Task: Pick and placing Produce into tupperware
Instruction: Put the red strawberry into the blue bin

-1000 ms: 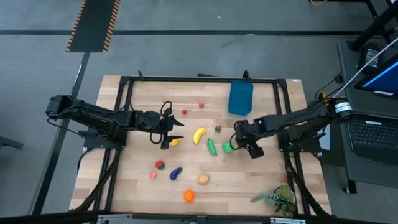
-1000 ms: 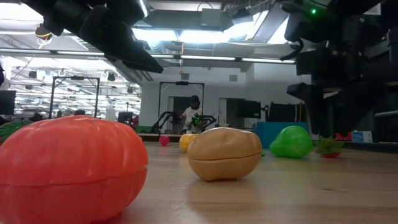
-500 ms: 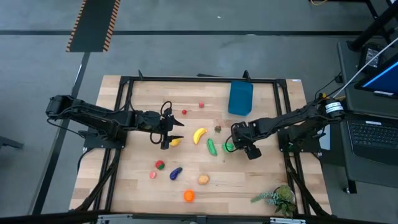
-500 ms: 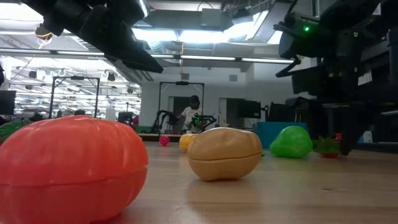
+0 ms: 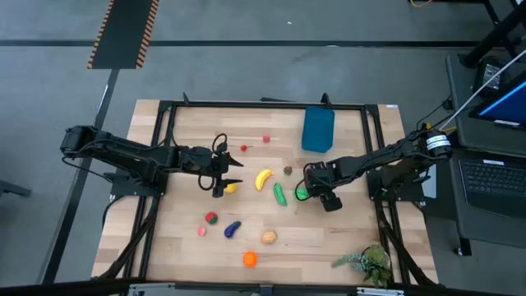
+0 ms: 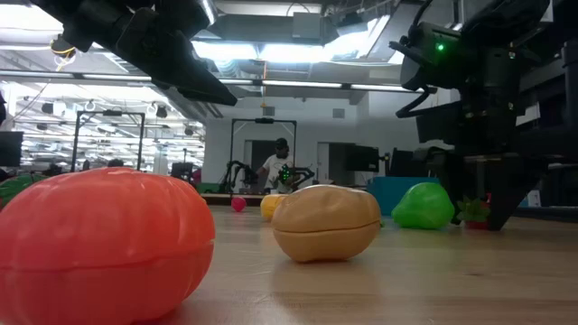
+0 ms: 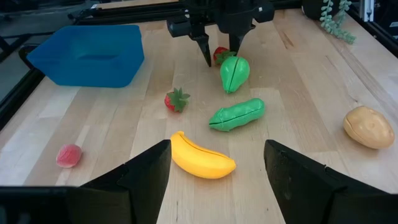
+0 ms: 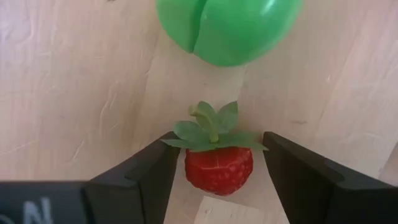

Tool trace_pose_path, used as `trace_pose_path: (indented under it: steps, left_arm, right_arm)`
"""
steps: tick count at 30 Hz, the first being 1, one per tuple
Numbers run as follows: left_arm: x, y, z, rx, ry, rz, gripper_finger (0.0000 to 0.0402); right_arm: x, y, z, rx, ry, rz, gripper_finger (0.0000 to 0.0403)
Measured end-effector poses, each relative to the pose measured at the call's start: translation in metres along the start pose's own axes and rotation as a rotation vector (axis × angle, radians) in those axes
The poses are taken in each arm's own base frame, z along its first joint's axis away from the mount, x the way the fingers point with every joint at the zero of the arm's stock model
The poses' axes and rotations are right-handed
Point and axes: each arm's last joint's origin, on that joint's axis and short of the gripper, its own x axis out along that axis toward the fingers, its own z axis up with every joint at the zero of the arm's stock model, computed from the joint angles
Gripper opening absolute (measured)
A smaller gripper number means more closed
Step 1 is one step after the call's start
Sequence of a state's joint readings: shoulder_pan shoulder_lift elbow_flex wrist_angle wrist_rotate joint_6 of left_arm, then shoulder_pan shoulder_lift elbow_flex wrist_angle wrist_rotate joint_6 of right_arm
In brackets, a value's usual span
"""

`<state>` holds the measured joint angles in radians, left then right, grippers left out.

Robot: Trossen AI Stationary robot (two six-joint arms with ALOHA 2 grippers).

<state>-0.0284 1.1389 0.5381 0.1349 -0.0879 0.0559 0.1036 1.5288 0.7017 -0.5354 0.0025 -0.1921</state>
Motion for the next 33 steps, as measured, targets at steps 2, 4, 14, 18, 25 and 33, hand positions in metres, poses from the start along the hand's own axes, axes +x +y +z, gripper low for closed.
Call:
trace_pose_path:
  steps: [2,4,14,18,25,33]
  left_arm:
    - [0.0,0.0,0.0,0.0,0.0,0.0,0.0249]
    - [0.0,0.0,0.0,0.0,0.0,0.0,0.0249]
    - [0.0,0.0,0.0,0.0,0.0,0.0,0.0249]
    - [0.0,0.0,0.0,0.0,0.0,0.0,0.0249]
    - [0.0,0.0,0.0,0.005,0.0,0.004,0.0249]
    - [0.0,0.0,0.0,0.006,0.0,0.008,0.0249]
  right_arm:
    - [0.0,0.0,0.0,0.0,0.0,0.0,0.0239]
    - [0.0,0.0,0.0,0.0,0.001,0.0,0.0238]
    - [0.0,0.001,-0.001,0.0,0.007,0.009,0.0154]
    - [0.0,0.001,-0.001,0.006,0.01,0.007,0.0139]
    - [-0.001,0.0,-0.001,0.106,0.011,0.001,0.014]
    - [-0.017,-0.004,0.013,0.145,0.019,-0.018,0.0139]
